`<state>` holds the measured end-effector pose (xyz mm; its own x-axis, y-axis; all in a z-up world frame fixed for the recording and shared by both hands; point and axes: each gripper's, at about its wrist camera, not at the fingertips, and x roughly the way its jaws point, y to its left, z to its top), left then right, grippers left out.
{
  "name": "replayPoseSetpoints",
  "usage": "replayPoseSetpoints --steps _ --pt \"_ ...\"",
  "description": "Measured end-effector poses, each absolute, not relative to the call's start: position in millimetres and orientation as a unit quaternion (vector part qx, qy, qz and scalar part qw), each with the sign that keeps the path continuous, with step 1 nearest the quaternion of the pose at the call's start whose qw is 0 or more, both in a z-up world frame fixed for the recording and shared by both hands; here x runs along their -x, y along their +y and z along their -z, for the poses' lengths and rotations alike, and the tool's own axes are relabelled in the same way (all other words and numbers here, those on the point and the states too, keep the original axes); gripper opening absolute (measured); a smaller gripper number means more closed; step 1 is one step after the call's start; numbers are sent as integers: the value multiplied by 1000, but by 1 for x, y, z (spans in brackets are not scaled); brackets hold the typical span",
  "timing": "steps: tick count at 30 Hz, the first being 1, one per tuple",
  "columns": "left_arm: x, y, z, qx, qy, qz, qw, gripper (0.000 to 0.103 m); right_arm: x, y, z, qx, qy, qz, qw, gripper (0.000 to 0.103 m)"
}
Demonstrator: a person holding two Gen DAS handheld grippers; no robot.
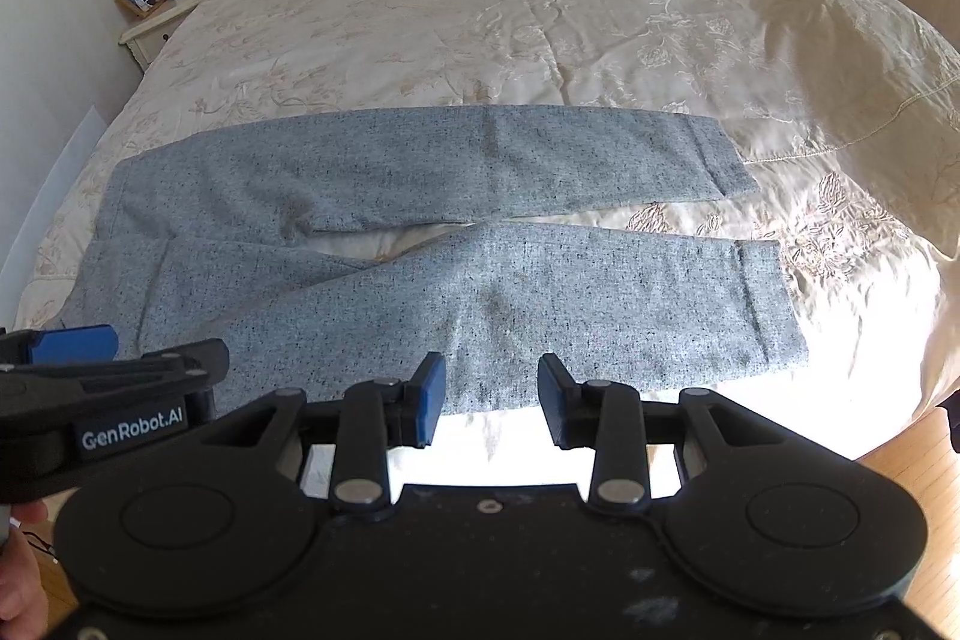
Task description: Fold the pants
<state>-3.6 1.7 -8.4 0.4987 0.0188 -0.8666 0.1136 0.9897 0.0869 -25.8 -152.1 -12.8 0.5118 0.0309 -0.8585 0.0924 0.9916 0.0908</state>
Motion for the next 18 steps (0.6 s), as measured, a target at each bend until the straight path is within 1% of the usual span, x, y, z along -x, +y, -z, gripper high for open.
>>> replayPoseSetpoints --steps 18 --pt "5 7 13 -65 513 33 855 69 26 -147 12 -63 497 12 866 37"
